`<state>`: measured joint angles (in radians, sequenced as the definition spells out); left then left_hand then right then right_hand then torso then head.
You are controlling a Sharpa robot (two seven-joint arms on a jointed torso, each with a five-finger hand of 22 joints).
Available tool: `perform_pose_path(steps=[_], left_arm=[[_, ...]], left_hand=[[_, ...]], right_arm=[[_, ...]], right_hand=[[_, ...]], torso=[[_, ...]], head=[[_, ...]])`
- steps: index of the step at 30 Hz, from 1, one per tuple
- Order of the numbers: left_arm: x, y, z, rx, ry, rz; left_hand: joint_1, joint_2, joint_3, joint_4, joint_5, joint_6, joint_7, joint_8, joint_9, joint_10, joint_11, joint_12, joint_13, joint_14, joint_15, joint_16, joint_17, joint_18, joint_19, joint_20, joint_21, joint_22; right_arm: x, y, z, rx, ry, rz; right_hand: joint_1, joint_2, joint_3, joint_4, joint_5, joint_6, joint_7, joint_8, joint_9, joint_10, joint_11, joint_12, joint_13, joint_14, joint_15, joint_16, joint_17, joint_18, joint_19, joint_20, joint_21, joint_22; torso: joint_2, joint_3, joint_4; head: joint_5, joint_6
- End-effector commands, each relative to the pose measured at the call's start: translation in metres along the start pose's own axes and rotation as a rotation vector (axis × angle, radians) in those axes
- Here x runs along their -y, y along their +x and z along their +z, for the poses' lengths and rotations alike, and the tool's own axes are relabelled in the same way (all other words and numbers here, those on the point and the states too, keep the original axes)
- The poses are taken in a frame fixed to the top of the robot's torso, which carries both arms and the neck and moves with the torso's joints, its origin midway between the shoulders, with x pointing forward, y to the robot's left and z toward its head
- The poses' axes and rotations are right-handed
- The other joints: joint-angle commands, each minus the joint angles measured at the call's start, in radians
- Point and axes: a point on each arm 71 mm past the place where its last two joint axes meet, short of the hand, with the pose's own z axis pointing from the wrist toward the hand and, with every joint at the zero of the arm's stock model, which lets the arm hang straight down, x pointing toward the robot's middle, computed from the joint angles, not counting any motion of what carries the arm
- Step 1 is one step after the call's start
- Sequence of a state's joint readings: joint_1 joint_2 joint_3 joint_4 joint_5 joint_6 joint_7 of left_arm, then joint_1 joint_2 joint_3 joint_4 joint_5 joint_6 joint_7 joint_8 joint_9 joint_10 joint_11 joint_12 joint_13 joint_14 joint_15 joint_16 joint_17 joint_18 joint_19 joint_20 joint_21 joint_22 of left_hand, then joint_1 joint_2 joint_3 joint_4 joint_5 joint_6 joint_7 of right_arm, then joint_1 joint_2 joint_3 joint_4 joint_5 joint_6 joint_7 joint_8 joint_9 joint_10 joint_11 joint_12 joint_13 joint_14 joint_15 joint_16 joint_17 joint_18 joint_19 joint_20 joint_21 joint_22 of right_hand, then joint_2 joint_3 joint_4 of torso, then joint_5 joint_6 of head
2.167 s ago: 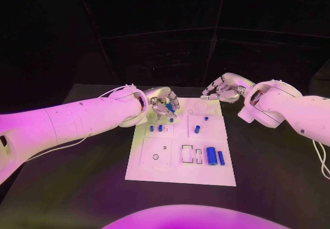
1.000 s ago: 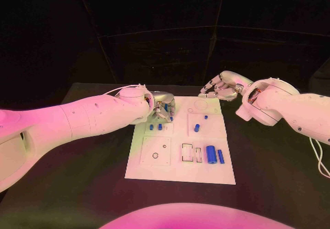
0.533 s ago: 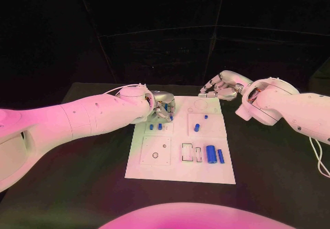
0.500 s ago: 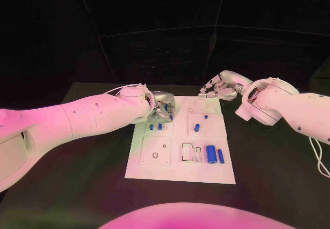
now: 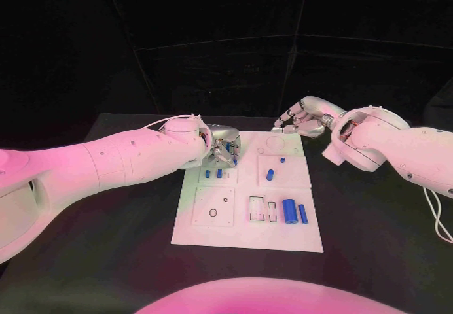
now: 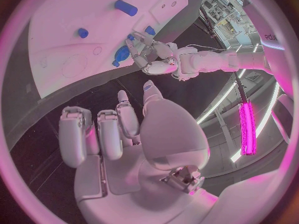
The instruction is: Assemble the parts on the task board
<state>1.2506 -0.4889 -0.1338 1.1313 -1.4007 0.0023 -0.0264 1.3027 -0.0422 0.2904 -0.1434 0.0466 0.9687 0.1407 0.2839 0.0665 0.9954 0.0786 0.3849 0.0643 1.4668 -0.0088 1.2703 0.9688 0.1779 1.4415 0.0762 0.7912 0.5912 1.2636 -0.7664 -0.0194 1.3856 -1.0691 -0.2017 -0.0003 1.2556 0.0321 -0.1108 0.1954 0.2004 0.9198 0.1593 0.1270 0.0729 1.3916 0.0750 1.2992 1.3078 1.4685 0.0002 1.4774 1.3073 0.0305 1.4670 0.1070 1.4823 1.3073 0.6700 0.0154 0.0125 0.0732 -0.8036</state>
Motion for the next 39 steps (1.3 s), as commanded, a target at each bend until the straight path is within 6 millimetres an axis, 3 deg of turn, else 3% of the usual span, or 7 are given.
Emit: perform_pose_path(steps=[1,10,20,33,39], left_arm=[[0.001,0.007,0.001,-0.044,0.009,0.005],[0.001,0.005,0.001,-0.010,0.016,0.004],[0.001,0.001,-0.003,0.059,0.049,-0.016],[-0.003,-0.010,-0.018,0.142,0.071,-0.056],[-0.009,-0.018,-0.032,0.169,0.070,-0.070]], left_hand=[[-0.007,0.003,0.010,0.001,0.002,0.007,0.002,-0.004,-0.001,0.006,0.001,-0.006,-0.002,0.009,-0.006,0.002,-0.002,-0.016,0.008,0.000,0.008,0.002],[0.021,0.059,0.090,-0.019,0.002,0.046,-0.002,-0.010,0.002,0.050,-0.007,-0.030,-0.001,0.010,-0.012,0.011,-0.004,-0.019,0.010,-0.005,0.030,0.030],[0.004,0.052,0.145,-0.036,0.002,0.054,0.002,-0.031,0.001,0.066,-0.004,-0.067,-0.001,0.009,-0.010,0.019,-0.010,-0.022,0.009,-0.004,0.043,0.046],[-0.004,0.043,0.156,-0.041,0.002,0.055,0.004,-0.037,0.001,0.070,-0.002,-0.076,-0.001,0.009,-0.009,0.021,-0.011,-0.024,0.010,-0.004,0.052,0.058],[-0.009,0.038,0.159,-0.043,0.002,0.056,0.005,-0.040,0.001,0.072,-0.002,-0.081,-0.001,0.009,-0.008,0.023,-0.011,-0.024,0.010,-0.003,0.055,0.062]], right_arm=[[-0.002,-0.001,0.001,0.006,-0.009,-0.002],[-0.002,-0.001,0.001,0.005,-0.010,-0.002],[-0.002,0.000,0.002,0.004,-0.011,-0.002],[-0.001,-0.001,0.001,0.007,-0.004,-0.002],[0.000,-0.002,0.001,0.008,-0.002,-0.003]], right_hand=[[0.005,0.001,-0.006,0.000,0.007,-0.007,0.001,0.004,-0.001,-0.008,-0.002,-0.001,0.005,0.063,-0.004,-0.006,0.080,0.013,-0.003,-0.003,-0.005,0.067],[0.005,0.001,-0.006,0.000,0.007,-0.007,0.001,0.004,-0.001,-0.008,-0.002,-0.001,0.005,0.063,-0.004,-0.006,0.080,0.013,-0.003,-0.003,-0.005,0.067],[0.005,0.001,-0.006,0.000,0.007,-0.007,0.001,0.004,-0.001,-0.008,-0.002,-0.001,0.005,0.063,-0.004,-0.006,0.080,0.013,-0.003,-0.003,-0.005,0.067],[0.007,0.002,-0.007,0.001,0.008,-0.007,0.001,0.004,-0.001,-0.007,-0.002,0.000,0.005,0.063,-0.004,-0.006,0.080,0.013,-0.003,-0.003,-0.005,0.066],[0.007,0.002,-0.007,0.001,0.008,-0.007,0.001,0.004,-0.001,-0.007,-0.002,0.000,0.005,0.063,-0.004,-0.006,0.080,0.013,-0.003,-0.003,-0.005,0.066]], torso=[[0.000,0.0002,-0.0004],[0.000,-0.0002,0.0011],[-0.001,-0.0005,0.0010],[-0.002,-0.0009,0.0040],[-0.002,-0.0005,0.0022]], head=[[0.000,-0.001],[-0.001,0.000],[0.000,0.003],[0.003,0.007],[0.008,0.012]])
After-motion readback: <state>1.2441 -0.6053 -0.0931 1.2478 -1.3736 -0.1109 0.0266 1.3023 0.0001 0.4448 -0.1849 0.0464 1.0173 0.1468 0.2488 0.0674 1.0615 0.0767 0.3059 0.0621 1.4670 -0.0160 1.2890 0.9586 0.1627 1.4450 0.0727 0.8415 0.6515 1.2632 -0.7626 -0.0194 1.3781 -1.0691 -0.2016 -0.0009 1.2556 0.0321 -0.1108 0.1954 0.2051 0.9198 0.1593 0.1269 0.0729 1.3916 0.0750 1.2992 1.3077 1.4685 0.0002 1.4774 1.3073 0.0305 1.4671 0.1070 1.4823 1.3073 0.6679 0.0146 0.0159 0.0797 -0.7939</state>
